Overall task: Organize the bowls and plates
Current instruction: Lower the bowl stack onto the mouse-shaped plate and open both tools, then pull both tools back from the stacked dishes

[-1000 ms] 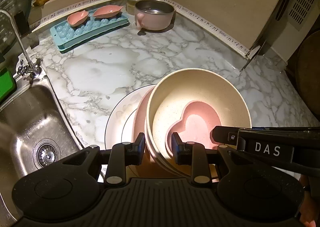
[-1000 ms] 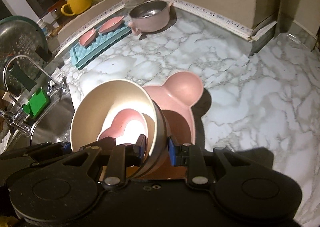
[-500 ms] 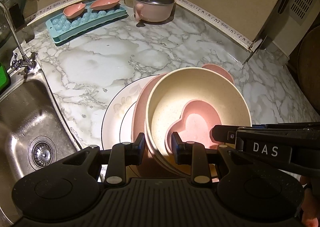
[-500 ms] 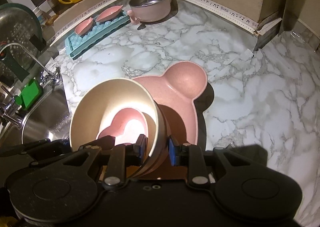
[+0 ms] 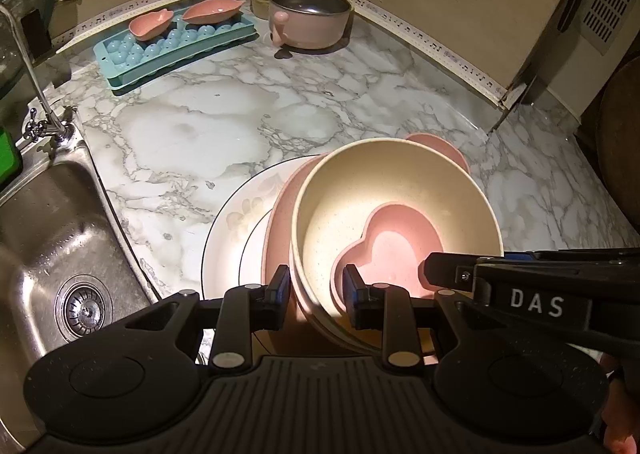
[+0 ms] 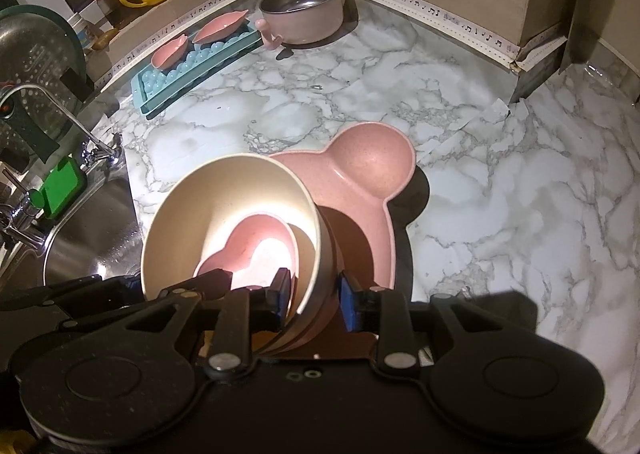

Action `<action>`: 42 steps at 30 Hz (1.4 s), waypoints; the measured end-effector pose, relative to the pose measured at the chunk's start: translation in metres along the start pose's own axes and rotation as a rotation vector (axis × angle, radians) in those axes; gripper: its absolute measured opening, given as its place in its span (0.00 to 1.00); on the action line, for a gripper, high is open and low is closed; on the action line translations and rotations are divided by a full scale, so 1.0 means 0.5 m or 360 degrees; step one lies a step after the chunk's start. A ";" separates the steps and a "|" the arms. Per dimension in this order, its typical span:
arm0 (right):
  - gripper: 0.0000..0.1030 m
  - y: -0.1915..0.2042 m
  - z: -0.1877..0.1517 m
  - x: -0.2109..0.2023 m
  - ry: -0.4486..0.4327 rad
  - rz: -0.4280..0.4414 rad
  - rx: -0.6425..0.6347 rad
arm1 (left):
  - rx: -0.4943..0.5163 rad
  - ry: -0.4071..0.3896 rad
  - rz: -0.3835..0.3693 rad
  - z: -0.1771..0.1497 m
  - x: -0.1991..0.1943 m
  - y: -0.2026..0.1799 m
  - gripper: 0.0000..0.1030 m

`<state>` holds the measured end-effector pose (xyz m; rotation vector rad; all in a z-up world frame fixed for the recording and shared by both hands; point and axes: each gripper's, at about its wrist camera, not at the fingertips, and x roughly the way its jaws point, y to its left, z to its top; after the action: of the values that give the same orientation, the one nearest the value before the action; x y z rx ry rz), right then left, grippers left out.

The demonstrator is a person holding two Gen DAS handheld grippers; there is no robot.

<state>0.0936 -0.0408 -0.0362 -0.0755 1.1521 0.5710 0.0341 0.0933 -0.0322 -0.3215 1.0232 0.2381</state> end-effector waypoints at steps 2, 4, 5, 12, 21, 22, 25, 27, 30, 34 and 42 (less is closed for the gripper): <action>0.29 -0.002 0.000 -0.004 -0.0016 0.0005 0.0005 | 0.0001 -0.0011 0.0003 -0.001 -0.002 0.000 0.27; 0.31 -0.006 -0.001 -0.007 -0.0027 0.0014 0.0011 | -0.0003 -0.0016 0.0002 -0.002 -0.004 0.000 0.26; 0.31 -0.009 -0.001 -0.007 -0.0029 0.0022 0.0017 | -0.0002 -0.0018 0.0002 -0.003 -0.005 -0.001 0.26; 0.35 -0.016 -0.009 -0.025 -0.0069 0.0051 0.0010 | 0.0028 -0.0071 0.0021 -0.012 -0.024 -0.009 0.27; 0.46 -0.019 -0.021 -0.062 -0.0145 0.0086 -0.0034 | 0.0043 -0.0161 0.0014 -0.030 -0.057 -0.014 0.50; 0.48 -0.020 -0.023 -0.068 -0.0158 0.0090 -0.0040 | 0.0043 -0.0184 0.0023 -0.033 -0.063 -0.014 0.55; 0.52 -0.023 -0.030 -0.085 -0.0189 0.0106 -0.0060 | 0.0064 -0.0243 0.0034 -0.037 -0.083 -0.017 0.60; 0.54 -0.025 -0.036 -0.095 -0.0210 0.0123 -0.0072 | 0.0060 -0.0262 0.0032 -0.039 -0.095 -0.018 0.60; 0.62 -0.031 -0.045 -0.112 -0.0251 0.0152 -0.0086 | 0.0071 -0.0306 0.0033 -0.045 -0.113 -0.021 0.61; 0.77 -0.042 -0.060 -0.141 -0.0328 0.0183 -0.0117 | 0.0108 -0.0370 0.0030 -0.058 -0.140 -0.034 0.69; 0.90 -0.062 -0.099 -0.202 -0.0518 0.0213 -0.0210 | 0.0185 -0.0492 -0.0017 -0.090 -0.193 -0.069 0.77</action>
<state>0.0377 -0.1237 0.0245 -0.0175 0.8066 0.7481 -0.0382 0.0404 0.0346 -0.1776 0.7266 0.2103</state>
